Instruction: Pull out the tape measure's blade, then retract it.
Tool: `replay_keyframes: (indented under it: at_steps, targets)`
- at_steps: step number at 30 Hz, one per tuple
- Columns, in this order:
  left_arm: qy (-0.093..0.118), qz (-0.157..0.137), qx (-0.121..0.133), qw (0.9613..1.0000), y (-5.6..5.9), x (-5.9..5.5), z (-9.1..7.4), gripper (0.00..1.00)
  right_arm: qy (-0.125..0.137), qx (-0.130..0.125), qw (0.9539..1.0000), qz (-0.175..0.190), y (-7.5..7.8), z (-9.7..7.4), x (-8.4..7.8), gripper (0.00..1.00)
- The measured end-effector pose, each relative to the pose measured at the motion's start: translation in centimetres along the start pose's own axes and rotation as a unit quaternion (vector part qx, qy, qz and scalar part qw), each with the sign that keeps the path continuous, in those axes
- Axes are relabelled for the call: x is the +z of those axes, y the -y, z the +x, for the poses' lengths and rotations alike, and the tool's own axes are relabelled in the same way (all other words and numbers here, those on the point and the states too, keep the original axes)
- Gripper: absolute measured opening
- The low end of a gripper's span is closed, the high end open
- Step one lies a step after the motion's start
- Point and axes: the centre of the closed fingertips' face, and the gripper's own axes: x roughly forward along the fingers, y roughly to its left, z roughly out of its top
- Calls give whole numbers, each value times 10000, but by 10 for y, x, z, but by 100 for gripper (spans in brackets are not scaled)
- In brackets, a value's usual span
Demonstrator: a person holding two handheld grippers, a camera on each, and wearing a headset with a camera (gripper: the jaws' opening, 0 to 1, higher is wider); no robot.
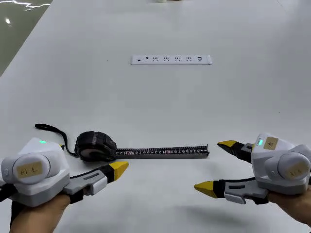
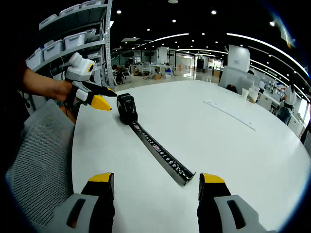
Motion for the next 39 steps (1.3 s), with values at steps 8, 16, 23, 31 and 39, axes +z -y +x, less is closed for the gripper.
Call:
replay_keyframes:
  at_steps: [8, 16, 23, 31, 39]
  targets:
    - [-31, -24, 46, 10000, -4, 4, 9, 96, -110, 128, 9997, -187, 10, 5, -4, 63]
    - [-69, -101, 235, 9996, -12, 5, 14, 92, -238, 283, 9985, -391, 19, 10, -8, 55]
    - [-127, -203, 302, 9993, -14, 4, 18, 88, -325, 377, 9973, -549, 28, 15, -10, 49]
    - [-230, -239, 390, 9987, -16, 0, 21, 77, -419, 545, 9948, -747, 33, 20, -12, 39]
    - [-314, -329, 519, 9976, -19, -3, 27, 69, -497, 774, 9910, -976, 33, 26, -13, 28]
